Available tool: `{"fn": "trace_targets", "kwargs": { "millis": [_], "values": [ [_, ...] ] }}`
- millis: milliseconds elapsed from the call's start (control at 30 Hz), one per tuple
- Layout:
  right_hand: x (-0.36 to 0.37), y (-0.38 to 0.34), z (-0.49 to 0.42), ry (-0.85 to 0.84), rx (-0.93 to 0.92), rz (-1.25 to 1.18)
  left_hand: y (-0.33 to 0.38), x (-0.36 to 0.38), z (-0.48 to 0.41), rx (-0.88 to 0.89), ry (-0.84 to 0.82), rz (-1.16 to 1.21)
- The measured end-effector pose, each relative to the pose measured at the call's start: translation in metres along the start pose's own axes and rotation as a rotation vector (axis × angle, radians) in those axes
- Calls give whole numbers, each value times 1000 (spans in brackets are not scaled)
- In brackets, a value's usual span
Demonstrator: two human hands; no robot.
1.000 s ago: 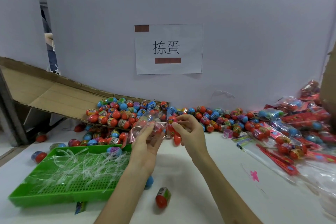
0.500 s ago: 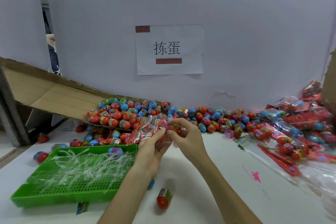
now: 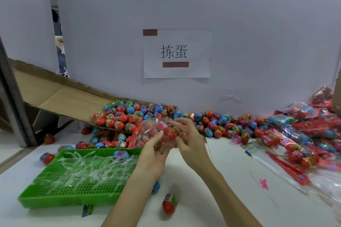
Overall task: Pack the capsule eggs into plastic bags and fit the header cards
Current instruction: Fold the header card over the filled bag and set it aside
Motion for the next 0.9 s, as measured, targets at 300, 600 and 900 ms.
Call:
{"fn": "trace_targets", "kwargs": {
  "millis": [300,600,900],
  "values": [
    [-11,-13,0,69,-120,204,-2,12,3,-10,-98,-32],
    [-22,-7,-5,72,10,-18,13,-2,0,68,30,189],
    [46,8,66,-1201,495,137,15,-3,-4,87,28,264]
  ]
}}
Point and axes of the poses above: each hand's wrist, its own z-axis away from the middle knuckle, its own x-axis out of the palm, y = z × x, the point moved 9 cm from there along -z, towards the middle knuckle, and after that the axes turned 5 degrees about -x, right-handed, at the moved point
